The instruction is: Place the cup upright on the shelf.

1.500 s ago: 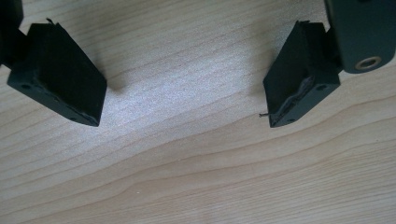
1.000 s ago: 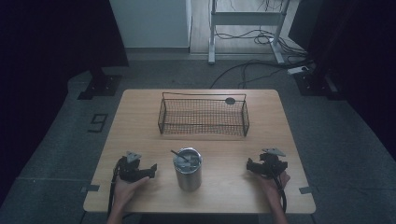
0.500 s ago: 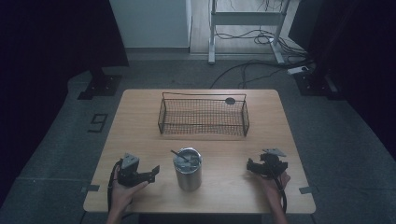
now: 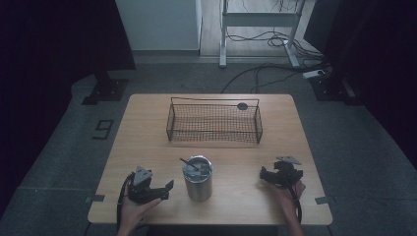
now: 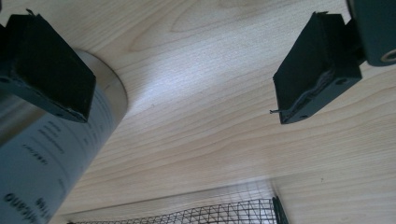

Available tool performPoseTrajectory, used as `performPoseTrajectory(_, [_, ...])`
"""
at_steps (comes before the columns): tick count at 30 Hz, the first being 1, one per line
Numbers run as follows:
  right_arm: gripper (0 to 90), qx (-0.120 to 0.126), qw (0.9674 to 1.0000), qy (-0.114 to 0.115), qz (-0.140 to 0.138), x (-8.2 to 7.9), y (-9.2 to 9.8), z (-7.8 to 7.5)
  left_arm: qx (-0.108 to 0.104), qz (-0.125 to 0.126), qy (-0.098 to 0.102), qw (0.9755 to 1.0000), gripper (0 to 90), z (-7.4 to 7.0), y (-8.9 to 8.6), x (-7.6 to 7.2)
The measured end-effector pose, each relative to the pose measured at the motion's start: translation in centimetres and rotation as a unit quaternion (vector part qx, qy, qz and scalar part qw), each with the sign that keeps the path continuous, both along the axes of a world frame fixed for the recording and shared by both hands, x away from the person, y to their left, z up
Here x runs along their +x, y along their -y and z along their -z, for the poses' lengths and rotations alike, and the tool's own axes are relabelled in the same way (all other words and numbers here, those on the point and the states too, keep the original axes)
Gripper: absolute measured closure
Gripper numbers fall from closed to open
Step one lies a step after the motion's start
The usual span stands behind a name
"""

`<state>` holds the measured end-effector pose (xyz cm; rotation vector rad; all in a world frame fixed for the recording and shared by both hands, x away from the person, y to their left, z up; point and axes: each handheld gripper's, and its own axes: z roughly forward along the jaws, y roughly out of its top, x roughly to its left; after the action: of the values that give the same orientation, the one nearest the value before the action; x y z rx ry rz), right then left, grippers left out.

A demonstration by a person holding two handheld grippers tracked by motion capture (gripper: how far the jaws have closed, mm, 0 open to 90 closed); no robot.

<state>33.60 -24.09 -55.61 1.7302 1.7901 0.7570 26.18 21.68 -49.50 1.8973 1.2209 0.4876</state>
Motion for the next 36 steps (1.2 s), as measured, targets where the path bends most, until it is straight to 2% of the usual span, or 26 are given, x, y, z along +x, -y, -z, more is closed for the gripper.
performPoseTrajectory(10, [0.0, 0.000, 1.0000, 0.000, 0.002, 0.2, 0.0, 0.0, -0.012, 0.020, 0.005, 0.9997, 4.3, -0.8, 0.6, -1.6])
performPoseTrajectory(16, [0.0, 0.000, 1.0000, 0.001, 0.004, 0.4, -0.1, 0.0, -0.017, 0.048, 0.021, 0.9985, 3.2, -1.7, 1.9, -2.8])
performPoseTrajectory(21, [0.0, 0.000, 1.0000, 0.001, 0.005, 0.4, -0.1, 0.0, -0.016, 0.067, 0.026, 0.9973, 2.5, -1.9, 3.1, -3.2])
performPoseTrajectory(36, [0.0, -0.002, 1.0000, 0.001, 0.008, 0.4, -0.1, 0.0, -0.015, 0.095, 0.034, 0.9948, 1.4, -1.6, 5.6, -3.6])
